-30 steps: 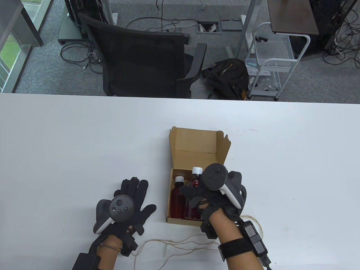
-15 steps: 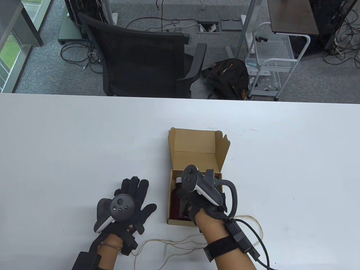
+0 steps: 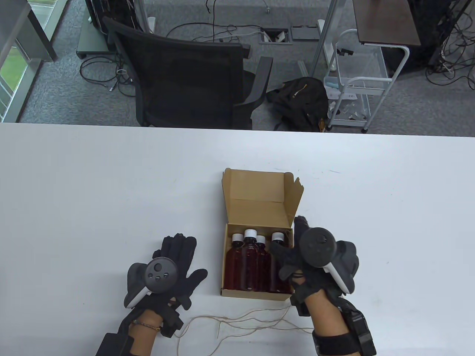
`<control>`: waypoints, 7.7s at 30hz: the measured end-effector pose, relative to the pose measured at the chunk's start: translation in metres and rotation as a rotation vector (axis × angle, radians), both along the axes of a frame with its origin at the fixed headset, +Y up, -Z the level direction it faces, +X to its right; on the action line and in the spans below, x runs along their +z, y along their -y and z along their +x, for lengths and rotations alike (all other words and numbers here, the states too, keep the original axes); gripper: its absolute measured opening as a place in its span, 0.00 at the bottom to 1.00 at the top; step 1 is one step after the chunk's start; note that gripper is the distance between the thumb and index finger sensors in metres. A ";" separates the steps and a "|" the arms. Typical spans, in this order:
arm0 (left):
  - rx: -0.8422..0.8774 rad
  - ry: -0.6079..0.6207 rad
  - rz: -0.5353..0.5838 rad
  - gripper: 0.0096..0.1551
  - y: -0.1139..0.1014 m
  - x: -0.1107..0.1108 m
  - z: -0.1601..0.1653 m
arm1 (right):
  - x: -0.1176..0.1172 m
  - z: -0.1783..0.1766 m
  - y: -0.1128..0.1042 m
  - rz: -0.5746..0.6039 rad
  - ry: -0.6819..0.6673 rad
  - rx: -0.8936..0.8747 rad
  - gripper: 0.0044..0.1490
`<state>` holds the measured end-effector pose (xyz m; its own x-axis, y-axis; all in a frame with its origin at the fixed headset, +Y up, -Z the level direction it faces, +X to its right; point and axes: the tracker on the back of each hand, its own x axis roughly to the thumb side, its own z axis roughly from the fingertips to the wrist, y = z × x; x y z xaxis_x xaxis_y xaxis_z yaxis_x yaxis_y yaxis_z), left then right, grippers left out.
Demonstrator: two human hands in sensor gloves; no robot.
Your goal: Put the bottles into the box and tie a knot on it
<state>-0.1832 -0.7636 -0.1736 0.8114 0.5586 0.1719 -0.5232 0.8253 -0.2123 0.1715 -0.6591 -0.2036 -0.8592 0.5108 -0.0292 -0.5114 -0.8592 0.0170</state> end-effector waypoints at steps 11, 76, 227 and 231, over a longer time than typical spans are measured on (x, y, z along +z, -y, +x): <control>0.196 0.031 -0.037 0.58 0.003 0.001 0.010 | 0.014 0.041 0.076 0.019 -0.093 -0.471 0.61; 0.741 0.076 -0.110 0.51 0.006 -0.035 0.041 | -0.013 0.022 0.109 0.087 -0.359 -0.783 0.46; -0.562 0.207 0.545 0.56 -0.029 0.004 0.071 | 0.035 -0.051 0.070 0.565 -0.535 0.600 0.50; -0.500 0.209 0.497 0.55 -0.028 0.005 0.068 | 0.035 -0.046 0.073 0.511 -0.546 0.503 0.50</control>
<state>-0.1153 -0.7361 -0.1683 0.8716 -0.0540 0.4872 -0.0486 0.9795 0.1954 0.1257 -0.7325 -0.1685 -0.8124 -0.0901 0.5760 -0.1059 -0.9488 -0.2977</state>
